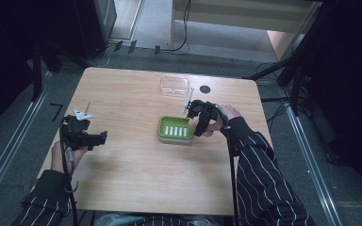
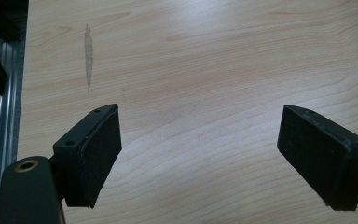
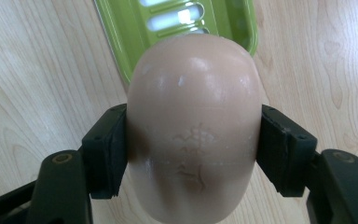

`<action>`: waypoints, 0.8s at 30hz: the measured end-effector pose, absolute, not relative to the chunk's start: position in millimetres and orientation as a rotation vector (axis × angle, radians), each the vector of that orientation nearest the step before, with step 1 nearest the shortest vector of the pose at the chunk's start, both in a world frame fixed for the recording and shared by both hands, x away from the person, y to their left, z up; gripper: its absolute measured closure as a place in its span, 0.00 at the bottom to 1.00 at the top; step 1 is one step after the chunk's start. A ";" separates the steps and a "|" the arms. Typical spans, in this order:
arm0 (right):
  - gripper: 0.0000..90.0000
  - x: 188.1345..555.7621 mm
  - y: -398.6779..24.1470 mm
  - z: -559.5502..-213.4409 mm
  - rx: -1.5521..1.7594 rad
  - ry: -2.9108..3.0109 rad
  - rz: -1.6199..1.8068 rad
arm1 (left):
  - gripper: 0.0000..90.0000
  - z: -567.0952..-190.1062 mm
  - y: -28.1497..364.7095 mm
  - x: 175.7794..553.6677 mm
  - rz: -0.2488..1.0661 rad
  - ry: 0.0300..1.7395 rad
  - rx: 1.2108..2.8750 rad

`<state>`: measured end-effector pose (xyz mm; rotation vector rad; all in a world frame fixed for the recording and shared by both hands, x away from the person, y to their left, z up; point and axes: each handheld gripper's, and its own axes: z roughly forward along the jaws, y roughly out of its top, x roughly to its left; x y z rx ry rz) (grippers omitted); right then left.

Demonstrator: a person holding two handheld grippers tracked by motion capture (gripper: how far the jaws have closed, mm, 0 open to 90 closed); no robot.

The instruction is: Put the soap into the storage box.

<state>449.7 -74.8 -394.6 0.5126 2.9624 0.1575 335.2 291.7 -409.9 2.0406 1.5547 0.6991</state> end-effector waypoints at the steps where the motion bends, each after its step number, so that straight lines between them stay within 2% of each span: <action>1: 0.37 450.3 -73.6 -394.6 0.501 2.965 0.161 | 0.16 -410.0 291.8 335.3 0.699 1.555 2.041; 24: 0.37 455.4 -50.3 -397.7 0.481 2.961 0.247 | 0.16 -410.1 292.3 335.2 0.700 1.553 2.042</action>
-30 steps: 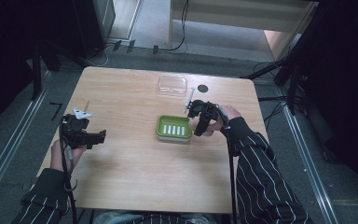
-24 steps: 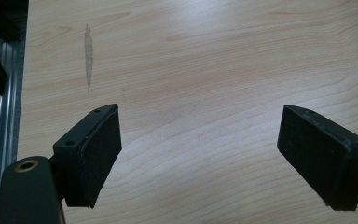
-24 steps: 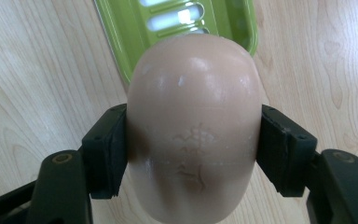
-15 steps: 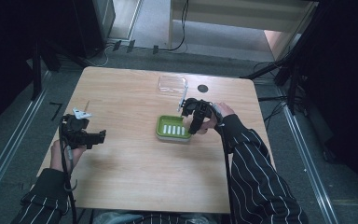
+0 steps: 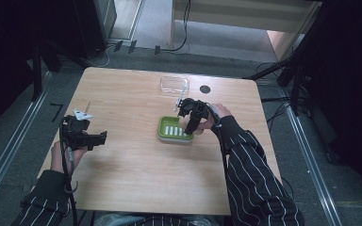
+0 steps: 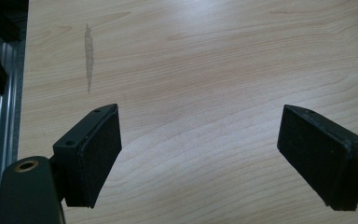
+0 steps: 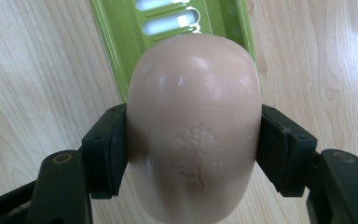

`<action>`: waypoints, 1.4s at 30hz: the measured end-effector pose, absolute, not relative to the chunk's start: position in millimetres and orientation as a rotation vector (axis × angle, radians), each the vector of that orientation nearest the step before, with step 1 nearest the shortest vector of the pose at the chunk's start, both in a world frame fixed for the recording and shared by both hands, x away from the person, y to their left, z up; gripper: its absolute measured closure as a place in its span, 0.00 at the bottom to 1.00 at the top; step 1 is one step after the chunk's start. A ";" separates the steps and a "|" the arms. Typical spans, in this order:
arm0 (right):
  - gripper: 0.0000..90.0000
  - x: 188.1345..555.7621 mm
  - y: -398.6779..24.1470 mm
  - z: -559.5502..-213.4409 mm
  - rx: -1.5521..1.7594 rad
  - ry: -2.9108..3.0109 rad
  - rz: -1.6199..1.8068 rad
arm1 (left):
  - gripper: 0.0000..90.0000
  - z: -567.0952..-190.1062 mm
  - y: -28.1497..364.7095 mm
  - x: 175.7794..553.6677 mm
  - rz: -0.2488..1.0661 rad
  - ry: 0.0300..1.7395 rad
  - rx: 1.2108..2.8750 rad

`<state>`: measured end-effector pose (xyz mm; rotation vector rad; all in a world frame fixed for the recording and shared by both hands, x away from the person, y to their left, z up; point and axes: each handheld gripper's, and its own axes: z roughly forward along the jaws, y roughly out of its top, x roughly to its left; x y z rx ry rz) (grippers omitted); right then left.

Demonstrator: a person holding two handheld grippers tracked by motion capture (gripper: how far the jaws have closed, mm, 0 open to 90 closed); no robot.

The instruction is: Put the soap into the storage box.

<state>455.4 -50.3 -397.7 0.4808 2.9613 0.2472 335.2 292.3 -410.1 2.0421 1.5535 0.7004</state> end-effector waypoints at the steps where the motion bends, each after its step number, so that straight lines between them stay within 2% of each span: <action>1: 0.37 455.6 -49.9 -397.8 0.478 2.963 0.251 | 0.16 -410.1 292.3 335.2 0.701 1.553 2.042; 42: 0.37 462.6 -25.9 -415.1 0.492 2.965 0.391 | 0.16 -410.4 292.8 335.0 0.701 1.553 2.042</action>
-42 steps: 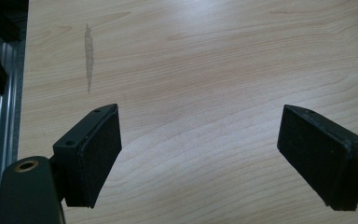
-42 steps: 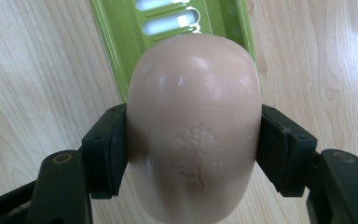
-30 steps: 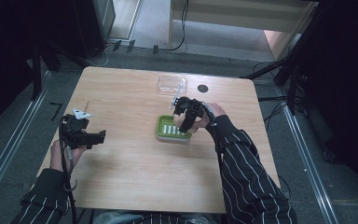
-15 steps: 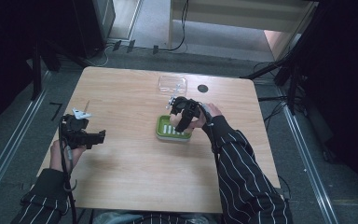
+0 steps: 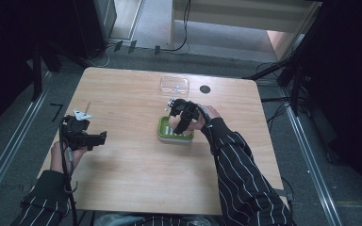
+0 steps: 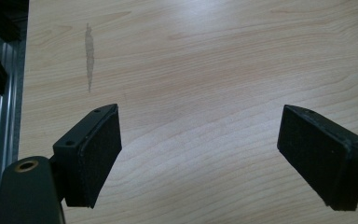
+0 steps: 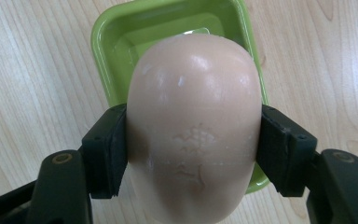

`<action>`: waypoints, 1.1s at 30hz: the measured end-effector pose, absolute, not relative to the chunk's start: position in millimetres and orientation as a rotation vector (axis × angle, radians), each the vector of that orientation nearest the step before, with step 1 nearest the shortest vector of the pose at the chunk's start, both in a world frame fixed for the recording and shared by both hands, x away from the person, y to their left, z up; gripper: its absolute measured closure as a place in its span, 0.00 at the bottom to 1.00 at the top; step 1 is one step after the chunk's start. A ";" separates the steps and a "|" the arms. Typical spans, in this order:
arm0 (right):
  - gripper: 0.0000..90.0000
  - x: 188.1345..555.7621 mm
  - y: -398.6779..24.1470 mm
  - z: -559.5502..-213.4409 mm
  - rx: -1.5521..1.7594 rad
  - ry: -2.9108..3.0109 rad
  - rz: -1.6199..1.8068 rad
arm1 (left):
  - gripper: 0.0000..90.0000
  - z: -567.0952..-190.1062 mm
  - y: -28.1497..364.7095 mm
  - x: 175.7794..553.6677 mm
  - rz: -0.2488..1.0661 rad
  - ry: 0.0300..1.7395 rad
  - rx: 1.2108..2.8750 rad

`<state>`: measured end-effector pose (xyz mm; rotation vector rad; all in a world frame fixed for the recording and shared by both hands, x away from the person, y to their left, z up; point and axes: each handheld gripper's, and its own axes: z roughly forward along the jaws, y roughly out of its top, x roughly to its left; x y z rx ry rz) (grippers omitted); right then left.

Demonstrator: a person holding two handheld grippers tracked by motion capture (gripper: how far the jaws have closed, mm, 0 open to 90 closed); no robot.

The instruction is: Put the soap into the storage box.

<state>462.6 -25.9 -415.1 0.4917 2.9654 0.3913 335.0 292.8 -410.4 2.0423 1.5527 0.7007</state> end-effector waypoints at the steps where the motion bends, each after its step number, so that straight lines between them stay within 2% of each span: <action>1: 0.37 463.2 -25.8 -416.3 0.485 2.969 0.390 | 0.16 -410.4 292.8 335.0 0.701 1.553 2.042; 33: 0.37 473.0 -19.8 -440.9 0.448 2.992 0.439 | 0.16 -410.8 293.1 335.0 0.700 1.555 2.042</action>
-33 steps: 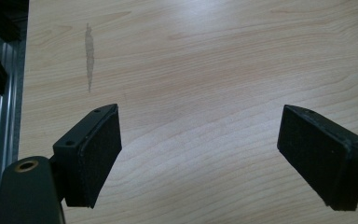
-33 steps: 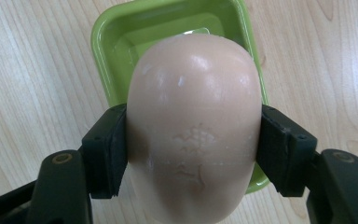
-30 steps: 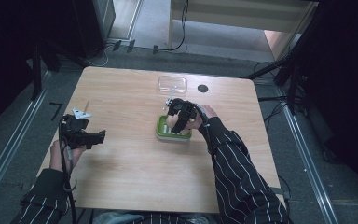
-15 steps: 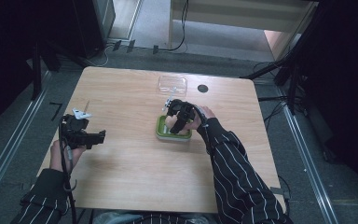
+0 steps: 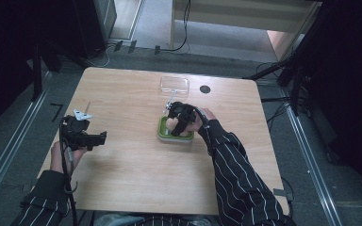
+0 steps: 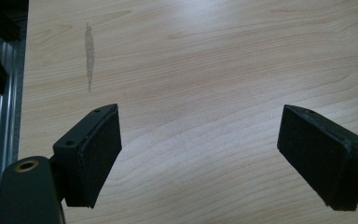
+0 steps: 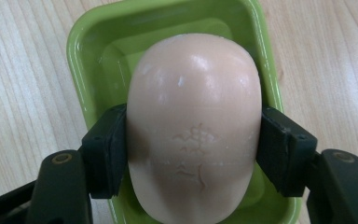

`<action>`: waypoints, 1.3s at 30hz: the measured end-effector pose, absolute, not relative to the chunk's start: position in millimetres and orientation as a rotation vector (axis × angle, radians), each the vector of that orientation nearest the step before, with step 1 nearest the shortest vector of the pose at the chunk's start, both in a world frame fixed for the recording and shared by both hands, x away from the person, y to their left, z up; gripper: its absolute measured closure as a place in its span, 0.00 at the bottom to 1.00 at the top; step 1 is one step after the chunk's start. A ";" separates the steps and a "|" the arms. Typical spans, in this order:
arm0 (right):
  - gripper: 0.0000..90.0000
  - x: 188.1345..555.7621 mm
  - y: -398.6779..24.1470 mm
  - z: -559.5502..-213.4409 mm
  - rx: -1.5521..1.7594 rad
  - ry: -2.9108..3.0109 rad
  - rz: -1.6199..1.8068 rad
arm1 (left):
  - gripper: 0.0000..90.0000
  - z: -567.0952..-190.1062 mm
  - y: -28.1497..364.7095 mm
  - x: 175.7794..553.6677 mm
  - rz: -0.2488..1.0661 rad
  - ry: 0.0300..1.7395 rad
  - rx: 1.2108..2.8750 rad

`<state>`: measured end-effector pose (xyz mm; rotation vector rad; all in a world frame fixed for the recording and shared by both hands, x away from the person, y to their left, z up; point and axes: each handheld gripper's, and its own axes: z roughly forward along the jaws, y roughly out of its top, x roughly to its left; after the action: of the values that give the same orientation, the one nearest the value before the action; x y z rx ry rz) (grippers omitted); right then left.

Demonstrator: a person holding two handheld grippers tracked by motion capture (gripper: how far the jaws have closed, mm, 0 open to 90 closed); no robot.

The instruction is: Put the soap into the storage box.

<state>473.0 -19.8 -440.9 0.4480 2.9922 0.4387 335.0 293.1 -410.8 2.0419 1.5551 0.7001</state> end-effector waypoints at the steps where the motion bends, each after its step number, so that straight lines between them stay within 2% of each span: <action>1: 0.37 473.2 -19.6 -441.7 0.434 2.995 0.443 | 0.16 -410.8 293.1 335.0 0.700 1.555 2.042; 39: 0.33 473.6 -17.7 -442.8 0.327 2.981 0.412 | 0.16 -410.7 292.9 334.9 0.700 1.551 2.049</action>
<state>473.6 -17.7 -442.8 0.3270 2.9807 0.4122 334.9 292.9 -410.7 2.0487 1.5508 0.7003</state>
